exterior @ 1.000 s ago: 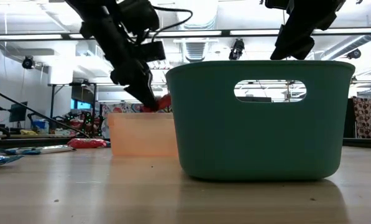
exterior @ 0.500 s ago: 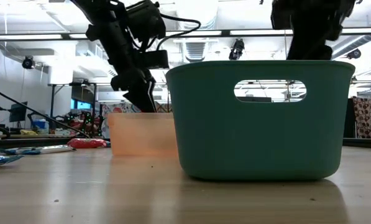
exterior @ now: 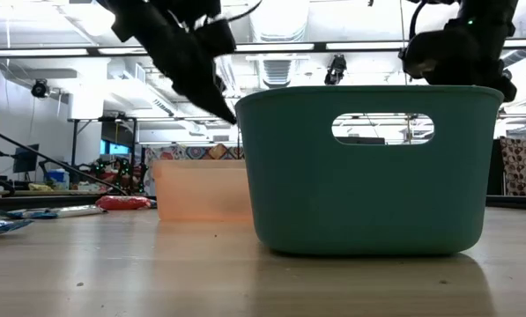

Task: Sort candy
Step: Put the brown chocolate bar into the white bin

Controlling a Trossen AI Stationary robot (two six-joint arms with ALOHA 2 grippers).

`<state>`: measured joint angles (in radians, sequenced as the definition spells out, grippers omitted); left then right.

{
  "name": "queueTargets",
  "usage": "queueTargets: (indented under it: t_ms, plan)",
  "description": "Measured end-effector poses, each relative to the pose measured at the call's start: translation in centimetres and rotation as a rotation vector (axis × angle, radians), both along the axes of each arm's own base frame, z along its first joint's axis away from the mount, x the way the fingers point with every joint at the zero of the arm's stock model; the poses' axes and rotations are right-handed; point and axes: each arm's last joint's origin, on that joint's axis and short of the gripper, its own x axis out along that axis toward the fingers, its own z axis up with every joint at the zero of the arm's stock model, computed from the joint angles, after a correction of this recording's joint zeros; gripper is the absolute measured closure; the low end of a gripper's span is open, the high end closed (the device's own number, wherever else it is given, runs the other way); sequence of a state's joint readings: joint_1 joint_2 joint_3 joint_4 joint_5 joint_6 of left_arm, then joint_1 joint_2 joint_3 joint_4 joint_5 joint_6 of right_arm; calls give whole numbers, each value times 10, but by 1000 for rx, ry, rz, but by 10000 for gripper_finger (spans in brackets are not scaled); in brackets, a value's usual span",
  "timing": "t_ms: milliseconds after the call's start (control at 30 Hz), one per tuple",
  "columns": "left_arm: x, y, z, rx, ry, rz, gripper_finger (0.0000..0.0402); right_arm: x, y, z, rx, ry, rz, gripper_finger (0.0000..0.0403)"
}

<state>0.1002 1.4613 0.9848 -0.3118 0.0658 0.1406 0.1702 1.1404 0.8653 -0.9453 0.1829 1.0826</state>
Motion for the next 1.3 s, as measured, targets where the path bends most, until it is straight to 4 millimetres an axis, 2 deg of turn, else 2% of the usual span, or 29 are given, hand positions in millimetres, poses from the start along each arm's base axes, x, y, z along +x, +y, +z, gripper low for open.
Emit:
queueTargets:
  t_ms: [233, 433, 567, 867, 1100, 1300]
  plan:
    - [-10, -27, 14, -17, -158, -97, 317, 0, 0, -4, 17, 17, -44, 250]
    - [-31, -43, 28, -47, -275, -131, 318, 3, 1, -14, 32, 82, -59, 250]
    - [-47, -50, 29, -82, -396, -142, 318, 9, 2, -23, 26, 126, -57, 250]
    - [-76, -56, 21, -147, -496, -93, 318, 15, -1, -31, 17, 160, -44, 250]
    - [-86, -54, 20, -120, -520, -55, 318, 27, -13, -31, 13, 73, 6, 251]
    - [-90, -54, 18, -114, -517, -55, 318, 29, -23, -36, 16, 112, -11, 294]
